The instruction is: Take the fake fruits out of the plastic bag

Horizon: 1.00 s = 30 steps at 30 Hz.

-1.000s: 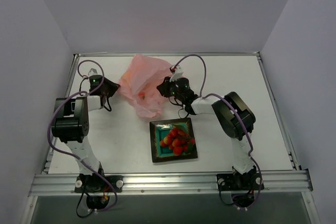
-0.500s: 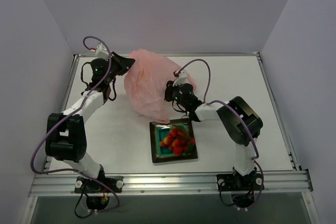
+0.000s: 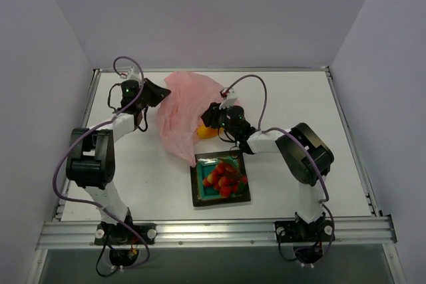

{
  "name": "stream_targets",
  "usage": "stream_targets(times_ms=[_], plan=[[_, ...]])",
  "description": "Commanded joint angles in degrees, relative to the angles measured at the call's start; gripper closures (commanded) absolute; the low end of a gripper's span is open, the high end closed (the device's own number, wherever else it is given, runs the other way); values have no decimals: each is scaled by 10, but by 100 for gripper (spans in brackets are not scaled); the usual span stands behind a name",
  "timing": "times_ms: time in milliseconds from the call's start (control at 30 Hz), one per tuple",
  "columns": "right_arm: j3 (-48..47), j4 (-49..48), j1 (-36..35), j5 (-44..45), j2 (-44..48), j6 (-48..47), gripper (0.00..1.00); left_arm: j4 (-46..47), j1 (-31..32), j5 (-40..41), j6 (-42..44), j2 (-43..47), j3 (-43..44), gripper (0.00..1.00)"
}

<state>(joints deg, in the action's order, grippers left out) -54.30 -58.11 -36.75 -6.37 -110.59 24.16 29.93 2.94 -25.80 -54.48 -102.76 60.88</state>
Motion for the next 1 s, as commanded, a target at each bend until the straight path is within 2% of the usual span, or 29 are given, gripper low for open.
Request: stream_targets(times_ms=[0, 33, 167, 200, 233, 267, 333, 367, 433, 467, 533, 567, 600, 667, 700, 767, 867, 900, 967], plan=[[-23, 0, -4, 26, 39, -18, 62, -40, 29, -5, 34, 74, 79, 98], [-15, -6, -4, 28, 41, -16, 61, -18, 29, -5, 34, 77, 74, 98], [-25, 15, -4, 36, 35, -14, 51, -143, 19, 45, 97, 37, 120, 97], [-28, 42, -4, 48, 30, -17, 50, -159, 15, 56, 104, 29, 123, 91], [-31, 50, -4, 51, 30, -21, 50, -158, 9, 61, 100, 21, 107, 80], [-31, 58, -4, 55, 28, -22, 47, -154, 8, 66, 94, 24, 93, 53], [-37, 89, -2, 62, 27, -24, 47, -153, 8, 98, 88, 37, 69, 15], [-40, 100, -2, 62, 27, -25, 48, -168, 8, 107, 88, 59, 50, 4], [-54, 149, -2, 62, 35, -34, 51, -191, 10, 130, 94, 120, 25, 6], [-63, 171, -2, 62, 42, -53, 52, -211, 20, 172, 105, 147, 11, 6], [-71, 239, 1, 51, 72, -84, 52, -286, 35, 222, 147, 212, 13, 6], [-80, 270, 2, 24, 81, -101, 46, -297, 52, 252, 157, 235, 13, 6], [-107, 348, 2, 18, 94, -131, 39, -325, 66, 279, 170, 253, 11, 6], [-123, 410, 2, 8, 107, -148, 28, -368, 104, 317, 185, 305, 4, 6], [-123, 439, 1, 4, 126, -155, 25, -380, 150, 359, 199, 318, -7, 6], [-98, 443, 5, -17, 154, -160, 25, -413, 201, 409, 207, 355, -33, 6], [-77, 447, 17, -64, 150, -177, 26, -449, 211, 396, 197, 386, -59, 0], [-83, 477, 17, -79, 141, -184, 26, -450, 224, 380, 198, 392, -70, 6], [-98, 501, 16, -74, 120, -200, 26, -472, 245, 376, 192, 400, -88, 9]])
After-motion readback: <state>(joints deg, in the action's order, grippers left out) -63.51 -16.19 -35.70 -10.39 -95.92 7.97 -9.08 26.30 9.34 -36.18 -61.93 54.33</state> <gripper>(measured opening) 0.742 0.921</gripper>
